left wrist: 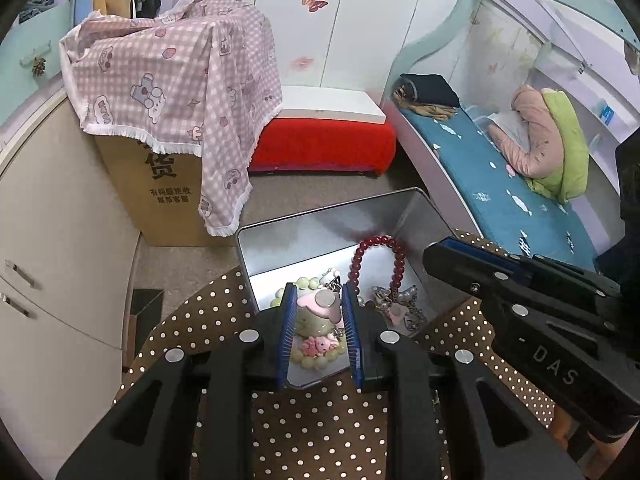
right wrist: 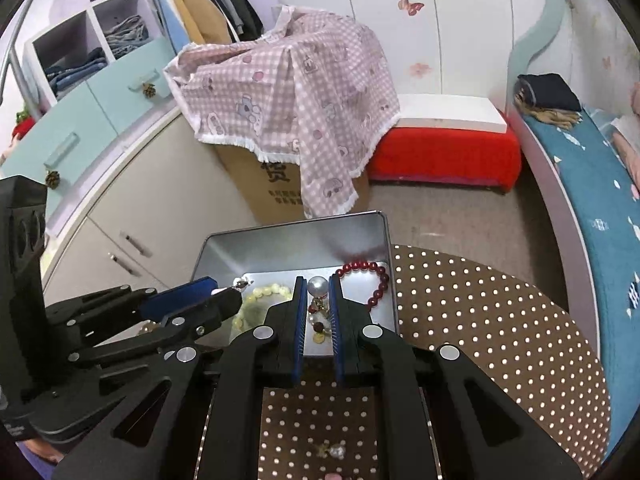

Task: Organize jewelry
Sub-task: 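Carry the white charm and silver earring into the grey box and release, then move both open tools back over the pink bunny charm and pearl earring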

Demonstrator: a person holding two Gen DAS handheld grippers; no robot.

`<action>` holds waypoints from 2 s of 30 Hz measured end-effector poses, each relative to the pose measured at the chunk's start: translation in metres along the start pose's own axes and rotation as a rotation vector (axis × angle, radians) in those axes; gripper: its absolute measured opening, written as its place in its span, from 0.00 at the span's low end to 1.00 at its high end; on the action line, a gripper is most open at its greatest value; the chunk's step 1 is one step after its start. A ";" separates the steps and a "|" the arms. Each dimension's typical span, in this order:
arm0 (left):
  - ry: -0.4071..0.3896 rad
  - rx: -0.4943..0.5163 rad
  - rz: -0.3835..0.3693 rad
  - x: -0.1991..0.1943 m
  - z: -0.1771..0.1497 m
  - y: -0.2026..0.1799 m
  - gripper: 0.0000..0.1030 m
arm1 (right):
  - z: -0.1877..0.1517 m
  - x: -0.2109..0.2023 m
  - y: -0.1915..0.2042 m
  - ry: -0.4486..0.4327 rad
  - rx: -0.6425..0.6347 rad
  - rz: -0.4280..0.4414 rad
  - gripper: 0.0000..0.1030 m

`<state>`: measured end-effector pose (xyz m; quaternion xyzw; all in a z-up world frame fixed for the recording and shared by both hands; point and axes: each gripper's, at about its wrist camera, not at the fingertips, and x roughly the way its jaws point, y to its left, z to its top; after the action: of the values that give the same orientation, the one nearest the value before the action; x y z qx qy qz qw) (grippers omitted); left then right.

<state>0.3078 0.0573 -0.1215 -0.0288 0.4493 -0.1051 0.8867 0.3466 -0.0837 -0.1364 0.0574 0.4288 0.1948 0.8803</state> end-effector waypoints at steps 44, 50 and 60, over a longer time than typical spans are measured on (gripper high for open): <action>-0.208 -0.073 0.024 -0.087 -0.065 -0.012 0.79 | -0.081 -0.074 -0.027 -0.040 -0.041 -0.103 0.45; -0.155 -0.081 0.031 -0.078 -0.097 -0.014 0.79 | -0.122 -0.057 -0.030 0.038 -0.061 -0.109 0.45; -0.098 -0.102 0.033 -0.067 -0.119 -0.008 0.79 | -0.141 -0.039 -0.019 0.069 -0.108 -0.120 0.45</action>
<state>0.1724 0.0683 -0.1383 -0.0718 0.4104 -0.0656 0.9067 0.2206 -0.1254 -0.2011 -0.0226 0.4502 0.1663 0.8770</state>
